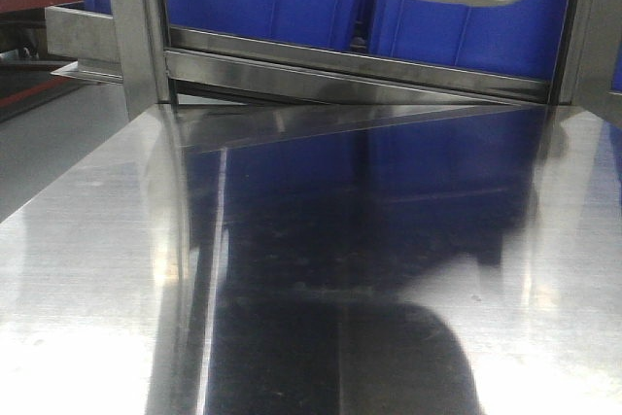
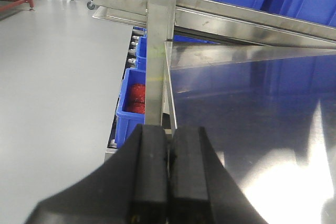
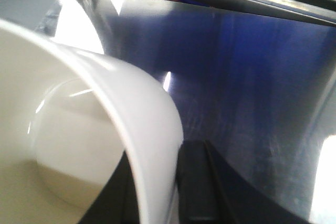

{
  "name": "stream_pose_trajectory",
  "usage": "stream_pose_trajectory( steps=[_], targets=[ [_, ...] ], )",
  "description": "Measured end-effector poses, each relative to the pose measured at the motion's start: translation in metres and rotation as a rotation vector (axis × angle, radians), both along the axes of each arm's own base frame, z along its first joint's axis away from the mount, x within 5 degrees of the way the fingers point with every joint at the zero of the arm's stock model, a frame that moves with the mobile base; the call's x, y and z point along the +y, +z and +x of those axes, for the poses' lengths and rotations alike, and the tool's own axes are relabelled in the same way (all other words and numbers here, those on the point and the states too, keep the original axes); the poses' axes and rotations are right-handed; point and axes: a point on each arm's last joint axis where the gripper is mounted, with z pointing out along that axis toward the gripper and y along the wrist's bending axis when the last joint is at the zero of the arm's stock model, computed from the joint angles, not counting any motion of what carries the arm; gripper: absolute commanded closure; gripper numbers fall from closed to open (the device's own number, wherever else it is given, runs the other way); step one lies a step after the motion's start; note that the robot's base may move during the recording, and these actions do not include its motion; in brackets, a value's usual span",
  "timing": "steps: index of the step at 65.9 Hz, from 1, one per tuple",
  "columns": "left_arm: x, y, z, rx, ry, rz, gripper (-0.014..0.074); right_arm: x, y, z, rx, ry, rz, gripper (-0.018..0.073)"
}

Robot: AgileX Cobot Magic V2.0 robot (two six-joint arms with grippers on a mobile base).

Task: Move white bin to right shelf second layer
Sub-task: 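Lift the white bin off the table with the right gripper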

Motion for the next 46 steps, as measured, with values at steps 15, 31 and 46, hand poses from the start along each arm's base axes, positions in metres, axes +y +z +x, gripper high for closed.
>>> stream_pose_trajectory(
  steps=[15, 31, 46],
  targets=[
    [0.0, 0.0, 0.0, 0.0, 0.0, 0.0, 0.0512, -0.027, -0.033, -0.062, -0.025, -0.002, 0.011, 0.0507],
    [0.0, 0.0, 0.0, 0.0, 0.0, 0.0, 0.0512, -0.051, -0.057, -0.093, -0.05, -0.074, 0.02, 0.0507],
    [0.0, 0.0, 0.0, 0.0, 0.0, 0.0, 0.0512, -0.055, -0.055, -0.097, -0.087, -0.095, 0.027, 0.0507]
  ],
)
